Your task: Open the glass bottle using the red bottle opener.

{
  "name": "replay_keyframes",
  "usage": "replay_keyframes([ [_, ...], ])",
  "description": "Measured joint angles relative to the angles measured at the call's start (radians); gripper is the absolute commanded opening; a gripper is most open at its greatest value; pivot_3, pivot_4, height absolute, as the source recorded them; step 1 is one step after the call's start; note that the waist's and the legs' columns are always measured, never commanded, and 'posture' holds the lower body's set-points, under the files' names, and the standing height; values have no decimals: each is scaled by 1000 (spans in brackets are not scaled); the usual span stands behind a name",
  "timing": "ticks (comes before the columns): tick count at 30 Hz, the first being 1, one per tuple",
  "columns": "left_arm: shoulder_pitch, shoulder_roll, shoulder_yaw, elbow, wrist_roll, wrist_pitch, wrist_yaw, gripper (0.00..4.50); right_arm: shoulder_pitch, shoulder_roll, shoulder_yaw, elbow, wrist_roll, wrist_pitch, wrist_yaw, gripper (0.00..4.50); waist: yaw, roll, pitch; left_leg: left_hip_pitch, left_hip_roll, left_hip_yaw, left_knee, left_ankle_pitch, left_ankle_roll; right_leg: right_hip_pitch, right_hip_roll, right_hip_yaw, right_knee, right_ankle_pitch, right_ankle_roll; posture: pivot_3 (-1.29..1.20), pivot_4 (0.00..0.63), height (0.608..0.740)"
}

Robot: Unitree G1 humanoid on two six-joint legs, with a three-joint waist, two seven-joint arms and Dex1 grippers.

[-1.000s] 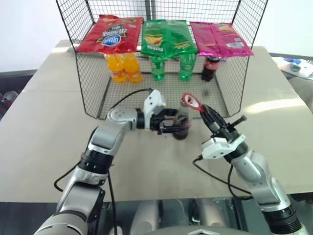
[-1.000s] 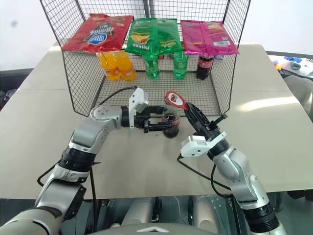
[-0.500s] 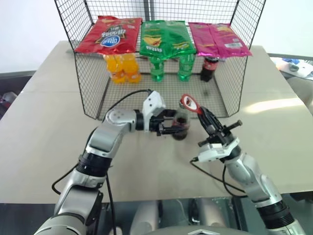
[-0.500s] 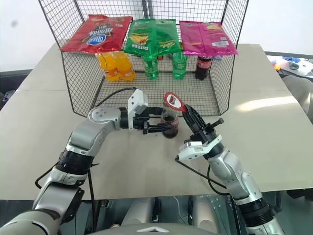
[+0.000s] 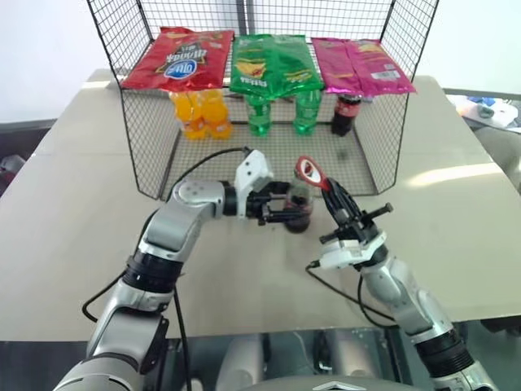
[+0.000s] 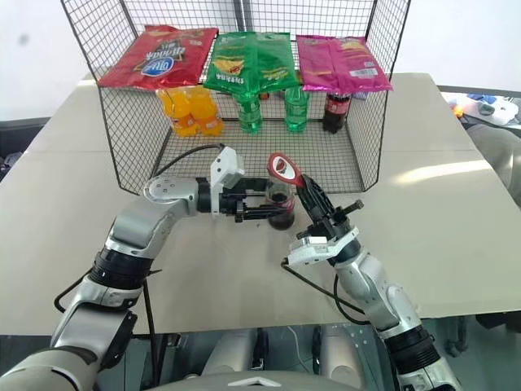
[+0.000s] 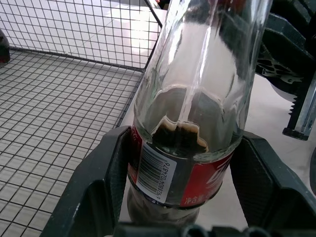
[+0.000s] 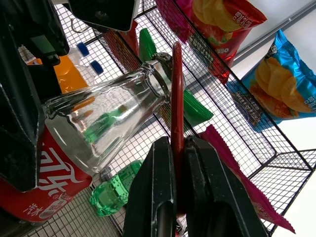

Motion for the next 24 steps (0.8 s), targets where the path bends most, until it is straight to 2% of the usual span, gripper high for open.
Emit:
replay_keyframes([
  [9,-1,2,11,-9,0,41,10,2548,-25,26,36,43,-84,45,-95,0,-8,-2,-2,3,0,1,0,0,0,1,0,2,1,0,0,0,150,740],
  [15,-5,1,-1,-9,6,35,11,2548,-16,-54,35,5,-89,60,-87,0,-9,-2,-3,5,0,4,-1,0,0,2,0,5,2,0,-1,0,150,740],
  [24,0,0,-14,-9,19,1,12,2548,-4,-164,12,-93,-55,83,28,0,-6,-3,-4,8,0,8,-1,-1,2,2,0,10,3,-1,-2,0,150,740],
])
